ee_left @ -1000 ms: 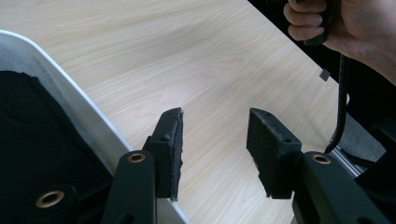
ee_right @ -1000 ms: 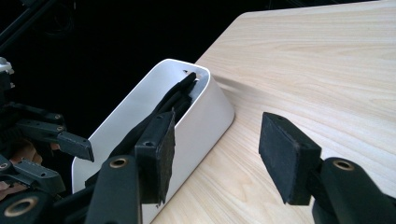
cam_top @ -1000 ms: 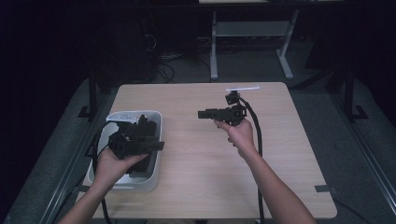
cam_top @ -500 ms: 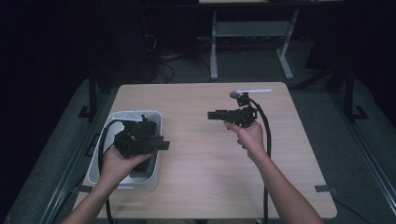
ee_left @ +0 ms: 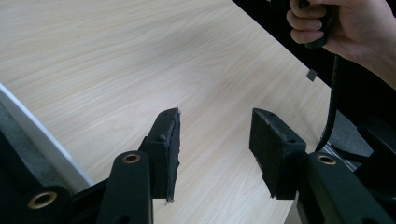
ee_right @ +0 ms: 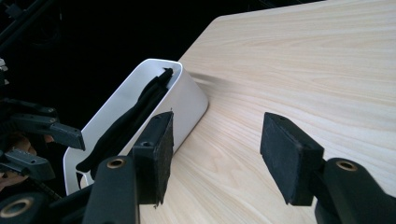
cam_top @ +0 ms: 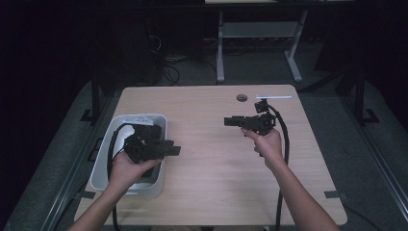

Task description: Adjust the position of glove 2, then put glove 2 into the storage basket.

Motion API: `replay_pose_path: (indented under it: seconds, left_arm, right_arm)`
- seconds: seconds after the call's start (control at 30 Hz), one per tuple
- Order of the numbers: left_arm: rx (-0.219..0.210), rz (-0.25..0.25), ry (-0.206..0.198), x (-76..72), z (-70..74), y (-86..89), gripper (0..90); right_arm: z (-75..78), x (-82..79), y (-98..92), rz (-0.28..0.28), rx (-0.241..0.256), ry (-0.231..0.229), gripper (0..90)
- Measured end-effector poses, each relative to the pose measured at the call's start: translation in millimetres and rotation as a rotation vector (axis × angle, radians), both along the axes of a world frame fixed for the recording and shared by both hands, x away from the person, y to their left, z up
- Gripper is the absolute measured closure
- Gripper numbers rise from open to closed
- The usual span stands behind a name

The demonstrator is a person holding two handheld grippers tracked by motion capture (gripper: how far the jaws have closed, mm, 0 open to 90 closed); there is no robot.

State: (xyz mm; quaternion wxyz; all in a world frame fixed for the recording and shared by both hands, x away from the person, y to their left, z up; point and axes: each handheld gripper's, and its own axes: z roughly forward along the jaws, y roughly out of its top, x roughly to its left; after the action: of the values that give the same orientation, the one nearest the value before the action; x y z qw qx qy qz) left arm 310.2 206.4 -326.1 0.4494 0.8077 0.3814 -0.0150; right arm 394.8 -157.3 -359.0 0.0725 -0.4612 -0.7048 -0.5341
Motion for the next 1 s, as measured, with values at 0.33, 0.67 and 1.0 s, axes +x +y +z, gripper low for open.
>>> replay_pose_path:
  seconds: [0.33, 0.67, 1.0]
  left_arm:
    - [0.009, -0.013, -0.001, 0.0, -0.9, -5.8, 52.8]
    - [0.016, -0.032, 0.003, 0.1, -3.1, -17.2, 52.6]
    - [0.008, -0.06, 0.012, 0.2, -8.5, -35.5, 52.4]
  right_arm:
    - [-4.2, -4.0, -13.1, -0.017, -0.006, 0.002, 43.7]
    - [-11.0, -11.9, -32.3, -0.049, 0.008, 0.011, 43.6]
    - [-17.2, -20.1, -54.9, -0.081, 0.011, 0.019, 43.4]
